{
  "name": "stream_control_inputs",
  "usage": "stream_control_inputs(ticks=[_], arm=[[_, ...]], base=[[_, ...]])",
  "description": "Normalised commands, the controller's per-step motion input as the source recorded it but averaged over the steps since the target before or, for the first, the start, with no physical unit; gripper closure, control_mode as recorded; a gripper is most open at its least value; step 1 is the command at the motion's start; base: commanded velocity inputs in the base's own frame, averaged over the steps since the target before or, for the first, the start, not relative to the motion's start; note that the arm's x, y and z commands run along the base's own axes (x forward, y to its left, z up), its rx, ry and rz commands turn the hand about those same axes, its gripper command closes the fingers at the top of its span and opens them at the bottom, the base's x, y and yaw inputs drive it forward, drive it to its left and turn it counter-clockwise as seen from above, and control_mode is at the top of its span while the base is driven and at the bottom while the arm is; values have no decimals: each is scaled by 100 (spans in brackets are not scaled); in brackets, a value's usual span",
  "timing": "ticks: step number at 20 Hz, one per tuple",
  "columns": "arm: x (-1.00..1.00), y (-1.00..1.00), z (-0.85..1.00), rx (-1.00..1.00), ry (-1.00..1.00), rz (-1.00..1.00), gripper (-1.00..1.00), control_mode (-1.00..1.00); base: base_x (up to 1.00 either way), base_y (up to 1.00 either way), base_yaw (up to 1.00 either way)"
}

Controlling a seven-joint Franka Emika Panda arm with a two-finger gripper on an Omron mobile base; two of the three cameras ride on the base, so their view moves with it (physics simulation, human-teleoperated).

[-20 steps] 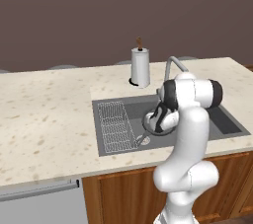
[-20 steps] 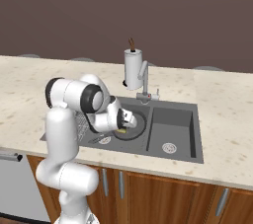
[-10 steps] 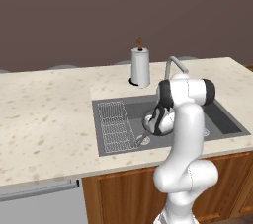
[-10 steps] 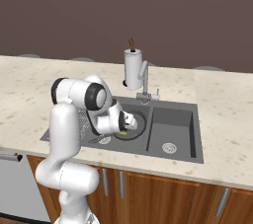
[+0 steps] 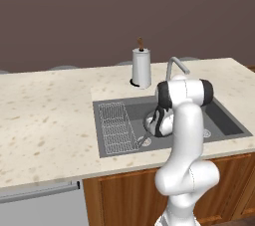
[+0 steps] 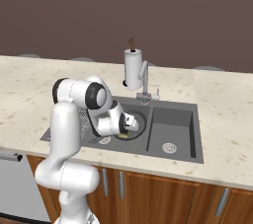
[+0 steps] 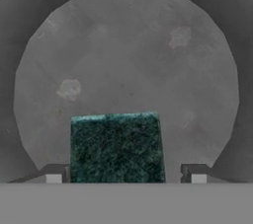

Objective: Pick the pan and sponge and place them into the sink. Then turn on the water.

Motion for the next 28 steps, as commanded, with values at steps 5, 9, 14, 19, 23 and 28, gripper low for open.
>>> stream_control_inputs(ticks=[5, 9, 14, 19, 23, 28], arm=[[0, -21, 1, 0, -2, 0, -100, -100], [0, -13, 19, 1, -1, 0, -100, -100], [-1, 0, 46, 0, 0, 1, -100, -100], [0, 0, 50, 0, 0, 1, -100, -100], [0, 0, 52, 0, 0, 0, -100, -100], [-10, 0, 35, 0, 0, 0, -100, -100]], base=[[0, 0, 0], [0, 0, 0], [0, 0, 0], [0, 0, 0], [0, 0, 0], [0, 0, 0]])
